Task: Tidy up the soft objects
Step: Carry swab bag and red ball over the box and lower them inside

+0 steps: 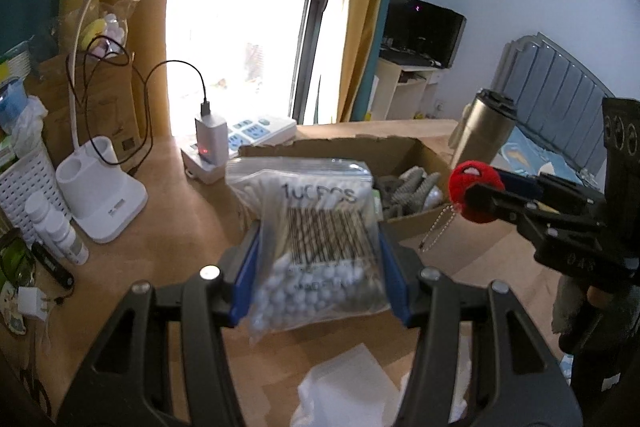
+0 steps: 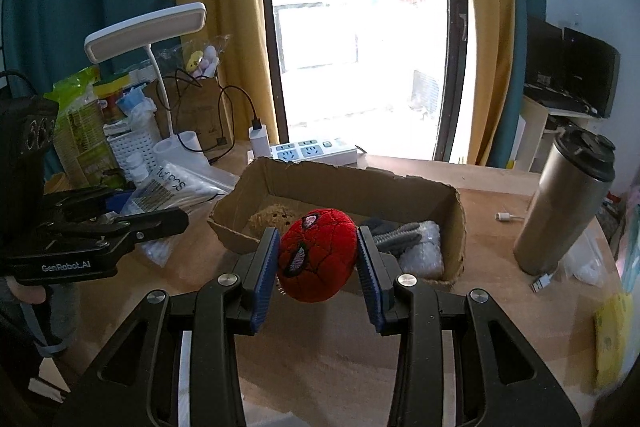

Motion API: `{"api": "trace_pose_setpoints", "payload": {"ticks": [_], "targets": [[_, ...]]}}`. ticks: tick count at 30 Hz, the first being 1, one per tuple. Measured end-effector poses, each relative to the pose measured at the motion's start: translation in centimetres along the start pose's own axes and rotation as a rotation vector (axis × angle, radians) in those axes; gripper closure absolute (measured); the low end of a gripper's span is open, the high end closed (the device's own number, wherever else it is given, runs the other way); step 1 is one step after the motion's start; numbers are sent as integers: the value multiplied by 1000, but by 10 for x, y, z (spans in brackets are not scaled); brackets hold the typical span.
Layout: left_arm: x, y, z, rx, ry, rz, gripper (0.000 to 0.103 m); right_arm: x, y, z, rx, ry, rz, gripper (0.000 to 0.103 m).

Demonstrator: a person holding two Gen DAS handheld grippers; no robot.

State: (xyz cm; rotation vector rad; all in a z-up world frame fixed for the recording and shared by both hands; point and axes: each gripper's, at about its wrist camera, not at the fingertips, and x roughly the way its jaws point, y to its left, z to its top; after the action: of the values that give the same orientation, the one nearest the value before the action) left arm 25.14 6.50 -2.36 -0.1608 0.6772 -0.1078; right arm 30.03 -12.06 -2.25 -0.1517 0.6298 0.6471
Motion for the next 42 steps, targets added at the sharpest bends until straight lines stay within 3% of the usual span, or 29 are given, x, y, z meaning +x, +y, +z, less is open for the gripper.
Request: {"api": "trace_pose_setpoints", "payload": {"ticks": [26,42], "targets": [[60,16,31,10,25,-8,48,60,-13,40,-14,-6,26,63],[99,28,35,-6,70,-3,48,109,-23,37,22,48,45,63]]}}
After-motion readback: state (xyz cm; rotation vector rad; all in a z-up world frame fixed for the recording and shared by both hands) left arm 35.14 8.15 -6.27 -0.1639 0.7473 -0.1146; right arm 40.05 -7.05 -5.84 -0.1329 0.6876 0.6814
